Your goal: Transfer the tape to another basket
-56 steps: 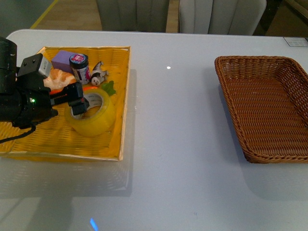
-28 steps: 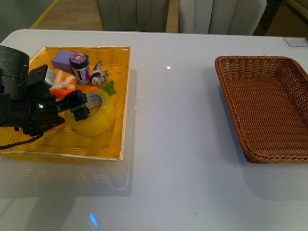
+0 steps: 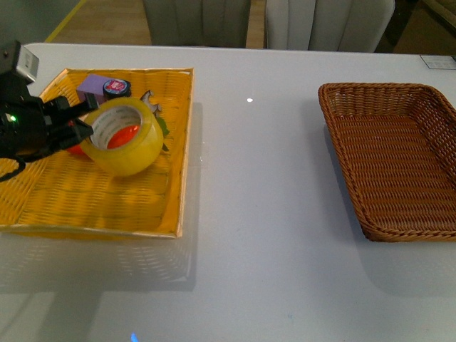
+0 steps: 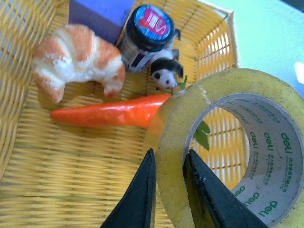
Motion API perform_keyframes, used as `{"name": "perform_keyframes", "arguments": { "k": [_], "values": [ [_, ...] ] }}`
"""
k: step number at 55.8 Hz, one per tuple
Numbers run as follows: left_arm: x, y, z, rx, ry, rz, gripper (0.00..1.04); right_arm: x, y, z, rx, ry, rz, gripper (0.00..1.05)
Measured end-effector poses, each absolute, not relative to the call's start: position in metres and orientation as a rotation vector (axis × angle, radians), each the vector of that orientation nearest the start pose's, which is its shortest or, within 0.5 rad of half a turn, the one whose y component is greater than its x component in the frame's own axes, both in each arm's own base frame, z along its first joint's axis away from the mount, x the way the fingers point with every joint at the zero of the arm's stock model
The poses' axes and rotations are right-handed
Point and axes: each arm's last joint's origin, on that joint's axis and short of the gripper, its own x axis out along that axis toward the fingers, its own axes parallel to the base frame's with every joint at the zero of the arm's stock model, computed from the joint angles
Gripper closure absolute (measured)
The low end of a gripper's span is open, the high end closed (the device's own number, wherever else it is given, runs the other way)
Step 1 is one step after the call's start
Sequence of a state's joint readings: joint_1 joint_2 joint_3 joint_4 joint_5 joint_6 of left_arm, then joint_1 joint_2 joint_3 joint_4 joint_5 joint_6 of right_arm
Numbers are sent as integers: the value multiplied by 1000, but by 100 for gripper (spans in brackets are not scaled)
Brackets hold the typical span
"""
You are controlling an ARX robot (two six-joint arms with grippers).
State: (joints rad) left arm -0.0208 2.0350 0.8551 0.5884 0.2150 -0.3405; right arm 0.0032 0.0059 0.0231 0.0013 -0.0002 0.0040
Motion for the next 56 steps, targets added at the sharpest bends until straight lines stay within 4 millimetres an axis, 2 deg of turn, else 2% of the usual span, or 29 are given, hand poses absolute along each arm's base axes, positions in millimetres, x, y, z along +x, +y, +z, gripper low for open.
{"name": "perform_keyframes", "arguments": {
  "k": [6,17,27,32,37,45,53,56],
  "values": [
    [363,-24,103,-374,585,-156,93,97,0,171,4,-19,4,9],
    [359,-61,131,-357,557,-243,93,97,0,171,4,-19,4,9],
    [352,-115,151,-406,564,-372,93,97,0,171,4,-19,4,9],
    [338,-148,163,-464,580,-468,93,97,0,171,4,-18,4,9],
    [328,-167,169,-492,592,-524,93,97,0,171,4,-19,4,9],
    [315,-188,175,-509,610,-594,93,97,0,171,4,-19,4,9],
    [310,-195,175,-520,624,-612,93,97,0,171,13,-10,0,9],
    [310,-195,175,-523,627,-614,93,99,2,171,143,264,-34,9]
  ]
}}
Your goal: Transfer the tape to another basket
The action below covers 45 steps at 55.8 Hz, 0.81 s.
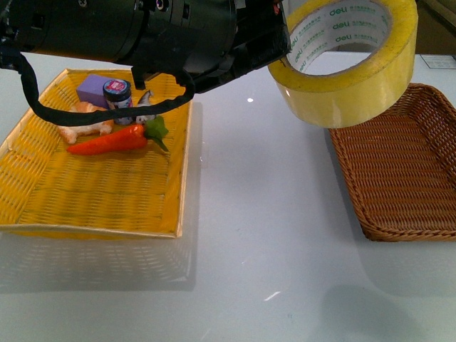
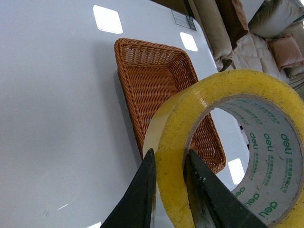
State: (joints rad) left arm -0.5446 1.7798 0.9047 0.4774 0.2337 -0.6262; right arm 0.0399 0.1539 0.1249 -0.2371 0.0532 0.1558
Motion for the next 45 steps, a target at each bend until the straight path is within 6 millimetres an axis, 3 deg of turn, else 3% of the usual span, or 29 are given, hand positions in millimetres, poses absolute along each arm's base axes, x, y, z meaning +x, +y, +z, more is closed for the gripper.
{"name": "perform_keyframes", "arguments": {
  "k": [2,6,17,28,45],
  "values": [
    [310,-195,176,-525,626,-614,93,104,5,174,211,414,-37,9],
    [309,-195,179,-529,622,-624,93,116,11,183,344,497,-4,9],
    [307,-194,185,-539,612,-642,93,154,23,212,604,427,181,9],
    [306,-193,187,-552,616,-651,93,186,38,204,716,431,326,9],
    [304,-190,188,-558,623,-673,93,217,56,193,761,449,427,9]
  ]
}}
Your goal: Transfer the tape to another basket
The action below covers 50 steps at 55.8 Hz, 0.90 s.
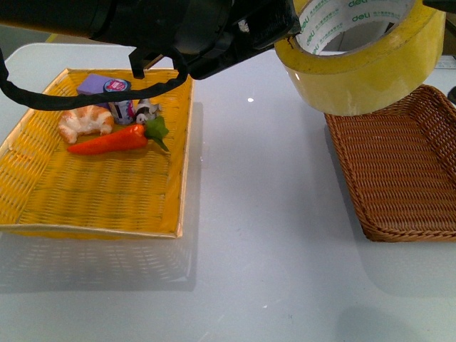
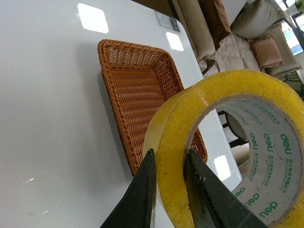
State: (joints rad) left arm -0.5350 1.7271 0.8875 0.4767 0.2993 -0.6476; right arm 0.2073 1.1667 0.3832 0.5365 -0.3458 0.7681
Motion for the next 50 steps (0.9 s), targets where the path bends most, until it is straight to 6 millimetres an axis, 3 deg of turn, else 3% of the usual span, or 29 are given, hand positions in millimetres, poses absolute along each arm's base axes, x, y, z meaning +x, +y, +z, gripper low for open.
{"name": "perform_keyframes", "arguments": {
  "k": [26,44,50],
  "values": [
    [303,-189,189,-574,626,-688,93,243,72,189,759,467,464,10],
    [302,-188,191,-576,623,-697,93,245,72,190,786,460,457,55],
    [301,-188,191,-576,624,-697,93,245,72,190,799,461,455,57]
  ]
}}
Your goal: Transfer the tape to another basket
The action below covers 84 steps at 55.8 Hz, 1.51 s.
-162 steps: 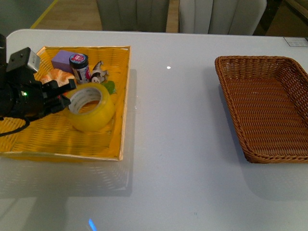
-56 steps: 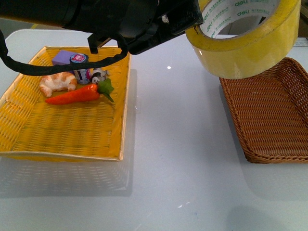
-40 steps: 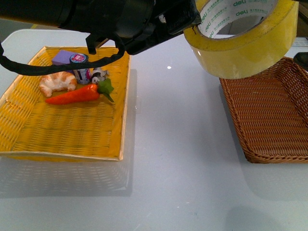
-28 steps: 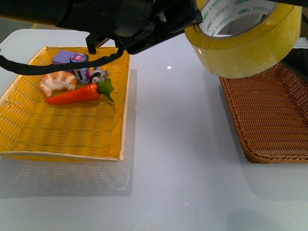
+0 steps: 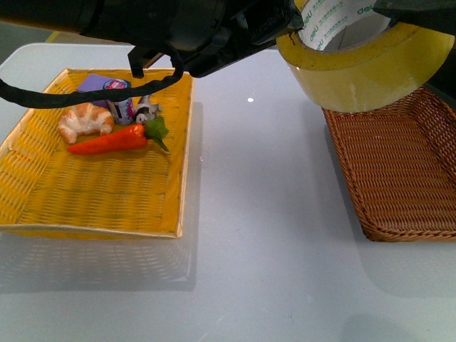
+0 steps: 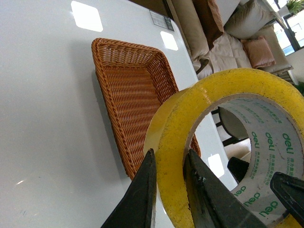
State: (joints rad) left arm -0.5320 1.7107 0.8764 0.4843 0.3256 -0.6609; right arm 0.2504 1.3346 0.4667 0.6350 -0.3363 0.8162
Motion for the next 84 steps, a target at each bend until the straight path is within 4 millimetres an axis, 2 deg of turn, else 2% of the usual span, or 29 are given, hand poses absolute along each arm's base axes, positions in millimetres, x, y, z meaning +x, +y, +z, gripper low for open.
{"name": "perform_keyframes", "arguments": {
  "k": [5,21,34,37,42,44,46,50,55,67,74,84],
  "values": [
    [301,-188,191,-576,624,-695,91,245,72,190,801,461,456,57],
    [292,-181,207,-584,554,-697,48,244,68,191,804,454,445,58],
    [277,-159,220,-569,421,-668,13,243,54,190,816,439,416,58],
    [273,-154,224,-567,390,-660,7,242,51,188,819,440,406,58],
    [267,-142,232,-569,328,-645,10,241,43,185,827,444,385,58],
    [263,-140,235,-533,252,-583,13,241,41,184,830,444,376,58],
    [258,-131,237,-443,120,-404,20,241,37,183,833,442,367,58],
    [245,-110,234,-293,35,-179,31,241,32,182,839,441,359,58],
    [229,-82,227,-146,4,-24,45,242,23,182,847,429,335,58],
    [200,-51,206,-33,12,-10,79,250,4,173,869,424,298,58],
    [185,-38,198,-20,5,-11,103,266,-10,161,885,429,234,58],
    [170,-26,189,-13,7,-7,103,298,-28,144,906,414,175,58]
  ]
}}
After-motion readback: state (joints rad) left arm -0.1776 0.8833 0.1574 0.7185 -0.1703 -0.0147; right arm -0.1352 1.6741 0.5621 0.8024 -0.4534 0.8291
